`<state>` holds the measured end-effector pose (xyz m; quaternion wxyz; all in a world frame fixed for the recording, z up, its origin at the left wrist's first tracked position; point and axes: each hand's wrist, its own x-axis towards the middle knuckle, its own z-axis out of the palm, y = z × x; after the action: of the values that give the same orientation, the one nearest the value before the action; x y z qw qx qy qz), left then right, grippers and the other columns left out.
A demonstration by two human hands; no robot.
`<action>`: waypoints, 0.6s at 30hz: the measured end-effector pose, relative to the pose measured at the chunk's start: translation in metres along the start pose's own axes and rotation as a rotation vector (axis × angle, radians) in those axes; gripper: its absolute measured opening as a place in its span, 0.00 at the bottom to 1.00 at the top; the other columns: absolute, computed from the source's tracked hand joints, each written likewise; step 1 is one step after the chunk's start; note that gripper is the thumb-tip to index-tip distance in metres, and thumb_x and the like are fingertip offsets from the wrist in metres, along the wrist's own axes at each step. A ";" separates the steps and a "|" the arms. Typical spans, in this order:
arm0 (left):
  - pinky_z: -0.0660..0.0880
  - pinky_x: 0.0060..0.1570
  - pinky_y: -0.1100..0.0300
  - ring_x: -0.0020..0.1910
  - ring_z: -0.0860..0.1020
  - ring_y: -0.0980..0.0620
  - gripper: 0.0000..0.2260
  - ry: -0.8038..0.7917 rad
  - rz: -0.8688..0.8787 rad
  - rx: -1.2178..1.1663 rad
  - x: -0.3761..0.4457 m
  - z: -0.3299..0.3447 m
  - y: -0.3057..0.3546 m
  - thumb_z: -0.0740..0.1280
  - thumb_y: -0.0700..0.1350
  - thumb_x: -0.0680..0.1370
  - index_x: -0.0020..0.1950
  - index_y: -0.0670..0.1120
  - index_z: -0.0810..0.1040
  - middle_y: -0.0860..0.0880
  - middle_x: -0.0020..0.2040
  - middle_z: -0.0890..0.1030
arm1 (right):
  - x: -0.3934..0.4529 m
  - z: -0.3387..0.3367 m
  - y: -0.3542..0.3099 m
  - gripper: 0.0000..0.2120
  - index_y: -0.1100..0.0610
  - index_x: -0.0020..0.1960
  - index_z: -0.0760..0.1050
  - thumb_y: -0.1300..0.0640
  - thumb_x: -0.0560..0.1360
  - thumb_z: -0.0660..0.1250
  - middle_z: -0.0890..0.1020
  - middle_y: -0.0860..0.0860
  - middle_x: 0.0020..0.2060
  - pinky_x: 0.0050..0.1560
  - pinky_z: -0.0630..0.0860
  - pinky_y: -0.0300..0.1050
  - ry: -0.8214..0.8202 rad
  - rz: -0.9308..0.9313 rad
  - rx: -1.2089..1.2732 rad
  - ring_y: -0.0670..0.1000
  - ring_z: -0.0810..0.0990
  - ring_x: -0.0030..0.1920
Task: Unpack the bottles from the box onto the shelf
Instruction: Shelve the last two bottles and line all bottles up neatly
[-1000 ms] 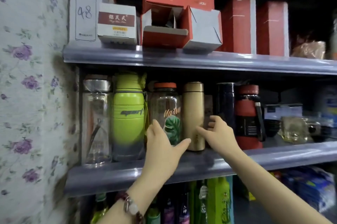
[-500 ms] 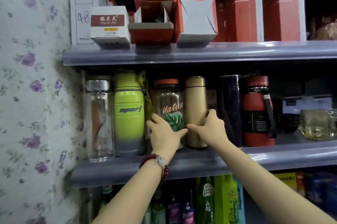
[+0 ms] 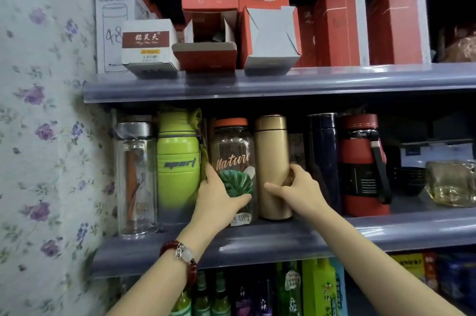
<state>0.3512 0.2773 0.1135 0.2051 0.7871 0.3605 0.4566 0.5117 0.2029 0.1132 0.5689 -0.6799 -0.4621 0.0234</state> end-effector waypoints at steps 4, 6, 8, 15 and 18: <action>0.71 0.64 0.53 0.67 0.72 0.45 0.57 0.002 0.028 -0.051 -0.010 0.005 -0.004 0.78 0.54 0.64 0.77 0.50 0.39 0.44 0.70 0.71 | -0.003 -0.004 0.003 0.46 0.53 0.74 0.59 0.46 0.63 0.78 0.76 0.50 0.62 0.61 0.76 0.50 -0.090 -0.006 0.011 0.52 0.76 0.60; 0.71 0.62 0.54 0.66 0.73 0.45 0.58 0.005 0.033 -0.056 -0.011 0.006 -0.006 0.79 0.53 0.63 0.77 0.51 0.38 0.44 0.70 0.71 | -0.003 -0.008 0.004 0.45 0.53 0.73 0.60 0.48 0.63 0.79 0.77 0.50 0.62 0.59 0.76 0.48 -0.108 -0.018 -0.010 0.51 0.77 0.59; 0.71 0.61 0.55 0.66 0.73 0.44 0.58 -0.002 0.027 -0.062 -0.011 0.005 -0.007 0.79 0.51 0.63 0.77 0.51 0.38 0.44 0.70 0.72 | -0.003 -0.013 0.005 0.41 0.52 0.71 0.62 0.50 0.64 0.78 0.78 0.49 0.60 0.57 0.75 0.45 -0.141 -0.022 -0.014 0.50 0.77 0.58; 0.70 0.62 0.55 0.67 0.71 0.44 0.58 -0.015 0.032 -0.063 -0.010 0.004 -0.008 0.79 0.51 0.63 0.77 0.51 0.39 0.44 0.71 0.70 | -0.005 -0.016 0.007 0.37 0.50 0.70 0.63 0.52 0.66 0.77 0.78 0.48 0.58 0.61 0.76 0.49 -0.186 -0.034 -0.028 0.50 0.77 0.58; 0.70 0.61 0.55 0.67 0.72 0.43 0.57 -0.001 0.042 -0.049 -0.010 0.006 -0.008 0.79 0.51 0.64 0.77 0.50 0.39 0.43 0.70 0.70 | -0.007 -0.016 0.006 0.37 0.50 0.70 0.62 0.51 0.67 0.76 0.78 0.49 0.59 0.60 0.76 0.50 -0.188 -0.038 -0.032 0.51 0.78 0.58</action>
<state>0.3500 0.2750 0.0992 0.2150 0.7894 0.3325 0.4691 0.5204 0.1869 0.1109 0.5125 -0.6747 -0.5266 0.0688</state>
